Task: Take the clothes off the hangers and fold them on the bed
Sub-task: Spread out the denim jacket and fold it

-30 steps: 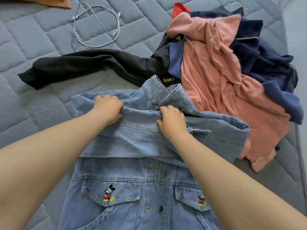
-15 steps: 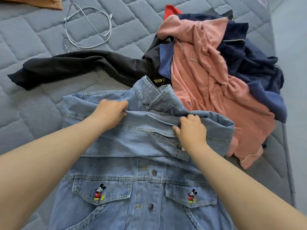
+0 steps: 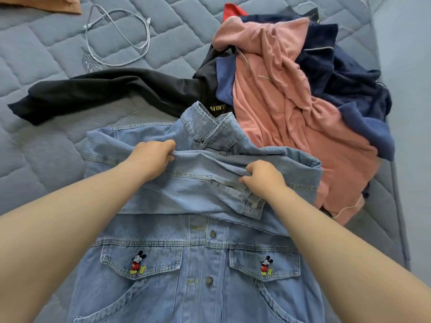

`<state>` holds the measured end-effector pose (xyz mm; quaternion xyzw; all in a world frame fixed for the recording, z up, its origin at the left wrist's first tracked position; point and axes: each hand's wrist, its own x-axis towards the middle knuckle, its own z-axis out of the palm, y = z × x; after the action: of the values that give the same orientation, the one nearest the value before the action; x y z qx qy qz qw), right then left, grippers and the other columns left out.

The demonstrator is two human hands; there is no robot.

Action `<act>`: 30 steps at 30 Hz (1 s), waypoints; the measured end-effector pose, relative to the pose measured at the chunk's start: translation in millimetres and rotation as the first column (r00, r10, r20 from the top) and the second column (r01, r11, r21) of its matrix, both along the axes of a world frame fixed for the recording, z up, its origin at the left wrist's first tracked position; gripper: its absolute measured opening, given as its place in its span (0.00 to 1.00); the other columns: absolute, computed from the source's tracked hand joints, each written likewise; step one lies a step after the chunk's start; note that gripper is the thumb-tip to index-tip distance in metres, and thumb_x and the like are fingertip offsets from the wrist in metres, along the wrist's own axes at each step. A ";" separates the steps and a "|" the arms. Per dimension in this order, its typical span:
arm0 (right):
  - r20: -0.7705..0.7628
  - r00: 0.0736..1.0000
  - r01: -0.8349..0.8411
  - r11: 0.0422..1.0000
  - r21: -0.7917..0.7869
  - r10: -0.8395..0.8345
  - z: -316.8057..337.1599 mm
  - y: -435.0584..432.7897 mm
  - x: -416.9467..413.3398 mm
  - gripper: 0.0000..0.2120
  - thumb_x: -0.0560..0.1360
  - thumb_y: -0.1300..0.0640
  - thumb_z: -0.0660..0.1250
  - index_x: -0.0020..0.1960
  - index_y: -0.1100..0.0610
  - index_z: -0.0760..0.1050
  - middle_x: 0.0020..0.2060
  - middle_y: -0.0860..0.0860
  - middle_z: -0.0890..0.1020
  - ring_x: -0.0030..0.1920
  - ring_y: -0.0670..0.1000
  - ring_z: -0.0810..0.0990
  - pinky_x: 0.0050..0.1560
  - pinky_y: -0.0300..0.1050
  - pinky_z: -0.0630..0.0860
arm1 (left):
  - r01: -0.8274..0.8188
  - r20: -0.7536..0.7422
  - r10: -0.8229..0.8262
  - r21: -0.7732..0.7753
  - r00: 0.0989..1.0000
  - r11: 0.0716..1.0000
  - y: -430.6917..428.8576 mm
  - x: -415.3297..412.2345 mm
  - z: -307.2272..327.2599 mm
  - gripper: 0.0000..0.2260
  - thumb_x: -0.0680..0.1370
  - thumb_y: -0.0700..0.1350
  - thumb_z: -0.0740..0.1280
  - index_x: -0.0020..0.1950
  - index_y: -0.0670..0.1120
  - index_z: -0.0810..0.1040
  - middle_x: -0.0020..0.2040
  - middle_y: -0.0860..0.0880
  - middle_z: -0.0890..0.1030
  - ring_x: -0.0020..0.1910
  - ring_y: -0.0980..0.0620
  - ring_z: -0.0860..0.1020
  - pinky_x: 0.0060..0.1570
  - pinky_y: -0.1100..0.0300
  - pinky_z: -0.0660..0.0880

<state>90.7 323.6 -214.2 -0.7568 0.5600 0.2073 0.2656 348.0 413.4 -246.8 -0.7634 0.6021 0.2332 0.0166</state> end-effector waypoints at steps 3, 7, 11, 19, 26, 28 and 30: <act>-0.028 1.000 0.006 1.000 -0.017 -0.007 17.9 -15.3 -17.4 0.15 0.73 0.56 0.66 0.31 0.54 0.65 0.31 0.49 0.72 0.42 0.57 0.76 0.37 0.44 0.65 | -0.018 -0.001 0.018 -0.033 1.000 0.999 -1.0 -4.0 0.1 0.07 0.81 0.48 0.60 0.45 0.48 0.65 0.46 0.45 0.79 0.45 0.42 0.74 0.42 0.55 0.62; -0.180 0.983 -0.061 0.982 -0.179 0.028 24.6 -23.2 -25.1 0.07 0.74 0.53 0.67 0.41 0.55 0.73 0.44 0.53 0.80 0.49 0.57 0.80 0.39 0.44 0.67 | 0.031 0.113 -0.030 -0.009 0.993 0.999 -6.7 -8.5 -1.5 0.09 0.81 0.51 0.59 0.47 0.47 0.68 0.50 0.46 0.80 0.51 0.43 0.77 0.42 0.55 0.64; -0.073 0.989 -0.147 0.876 -0.459 0.127 16.5 -13.3 -13.8 0.16 0.73 0.51 0.71 0.55 0.57 0.73 0.52 0.54 0.78 0.55 0.58 0.76 0.46 0.49 0.71 | -0.012 0.246 0.001 0.042 0.969 0.999 -10.4 -11.6 -2.8 0.12 0.81 0.51 0.59 0.55 0.44 0.74 0.55 0.44 0.78 0.55 0.42 0.76 0.46 0.52 0.68; -0.266 0.935 -0.327 0.863 -0.386 0.235 -9.2 -30.6 -9.5 0.35 0.64 0.42 0.77 0.62 0.55 0.66 0.56 0.52 0.79 0.58 0.56 0.77 0.60 0.52 0.64 | -0.093 0.290 0.095 -0.018 0.952 0.995 -31.9 1.8 -5.4 0.42 0.66 0.58 0.76 0.70 0.42 0.61 0.67 0.42 0.66 0.67 0.41 0.65 0.63 0.43 0.67; -0.293 0.931 -0.317 0.880 -0.353 0.218 -13.0 -43.9 -3.0 0.17 0.67 0.48 0.74 0.45 0.53 0.67 0.44 0.50 0.82 0.45 0.54 0.79 0.47 0.50 0.57 | -0.069 0.226 0.032 0.156 0.974 0.985 -50.2 19.6 -10.9 0.33 0.62 0.62 0.77 0.54 0.46 0.65 0.57 0.44 0.76 0.60 0.40 0.73 0.63 0.40 0.63; -0.260 0.945 -0.296 0.862 -0.412 0.200 -13.1 -37.6 -7.5 0.23 0.67 0.47 0.75 0.52 0.55 0.66 0.47 0.51 0.81 0.48 0.55 0.81 0.47 0.50 0.59 | -0.040 0.218 -0.001 0.181 0.976 0.983 -47.6 19.1 -8.0 0.27 0.64 0.62 0.76 0.46 0.47 0.67 0.54 0.44 0.77 0.56 0.41 0.75 0.55 0.48 0.69; -0.225 0.954 -0.285 0.837 -0.466 0.200 -11.0 -31.7 -11.5 0.29 0.66 0.46 0.76 0.56 0.57 0.64 0.49 0.52 0.81 0.50 0.55 0.81 0.45 0.50 0.60 | -0.007 0.182 -0.021 0.149 0.983 0.989 -41.6 20.9 -4.9 0.21 0.66 0.59 0.76 0.43 0.46 0.71 0.49 0.44 0.77 0.52 0.41 0.75 0.49 0.52 0.71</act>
<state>79.2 291.9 -225.2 -0.8443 0.5137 0.1521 -0.0127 368.9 371.8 -251.7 -0.7762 0.5816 0.2062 0.1297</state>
